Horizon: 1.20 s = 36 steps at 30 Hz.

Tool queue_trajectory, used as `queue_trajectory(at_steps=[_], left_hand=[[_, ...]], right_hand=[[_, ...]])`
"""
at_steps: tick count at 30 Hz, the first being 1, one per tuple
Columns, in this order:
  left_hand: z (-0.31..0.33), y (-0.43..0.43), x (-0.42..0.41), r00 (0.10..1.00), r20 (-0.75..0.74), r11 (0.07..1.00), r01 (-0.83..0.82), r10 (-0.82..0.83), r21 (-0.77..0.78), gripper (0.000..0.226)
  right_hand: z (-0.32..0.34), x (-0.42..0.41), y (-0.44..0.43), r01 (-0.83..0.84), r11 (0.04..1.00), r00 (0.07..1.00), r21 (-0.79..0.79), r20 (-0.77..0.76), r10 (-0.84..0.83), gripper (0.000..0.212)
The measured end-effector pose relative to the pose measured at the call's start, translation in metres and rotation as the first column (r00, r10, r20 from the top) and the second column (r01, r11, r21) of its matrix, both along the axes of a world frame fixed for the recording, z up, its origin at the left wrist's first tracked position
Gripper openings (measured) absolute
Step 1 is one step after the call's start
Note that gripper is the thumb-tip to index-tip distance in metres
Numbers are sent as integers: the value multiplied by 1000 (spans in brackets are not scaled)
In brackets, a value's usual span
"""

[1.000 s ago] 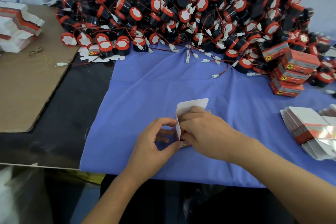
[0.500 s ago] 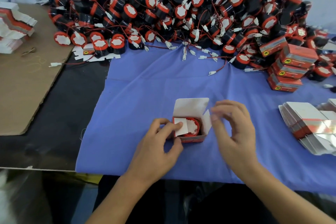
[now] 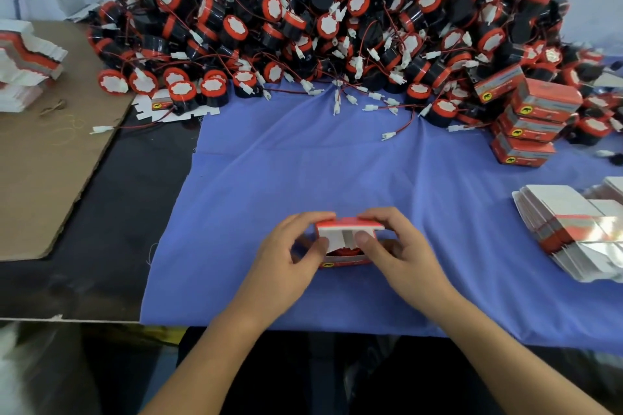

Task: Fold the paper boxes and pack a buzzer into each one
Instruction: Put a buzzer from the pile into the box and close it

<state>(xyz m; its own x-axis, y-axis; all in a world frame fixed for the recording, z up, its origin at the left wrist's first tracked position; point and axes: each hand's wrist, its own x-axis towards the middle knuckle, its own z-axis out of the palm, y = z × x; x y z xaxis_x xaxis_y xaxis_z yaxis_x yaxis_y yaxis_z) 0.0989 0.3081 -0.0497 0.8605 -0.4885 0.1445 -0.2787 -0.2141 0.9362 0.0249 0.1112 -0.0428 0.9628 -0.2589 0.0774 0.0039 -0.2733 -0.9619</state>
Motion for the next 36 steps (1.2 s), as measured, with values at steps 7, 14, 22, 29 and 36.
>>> queue_trajectory(at_steps=[7,14,22,29,36], left_hand=[[5,20,1,983,82,963,139,-162,231,55],[17,17,4,940,265,935,117,-212,334,58],[23,17,6,907,312,915,156,-282,372,38],[27,17,7,862,405,906,131,-305,404,36],[26,20,3,869,401,892,93,-289,442,36]], right_hand=[[1,-19,-23,-237,917,971,-322,-60,230,56],[9,-17,-18,-198,866,976,-460,-12,217,48],[17,-12,-15,-166,862,980,-480,17,198,42],[19,-7,-10,-98,876,984,-472,86,156,30],[12,-19,-8,-109,772,965,-626,119,233,38]])
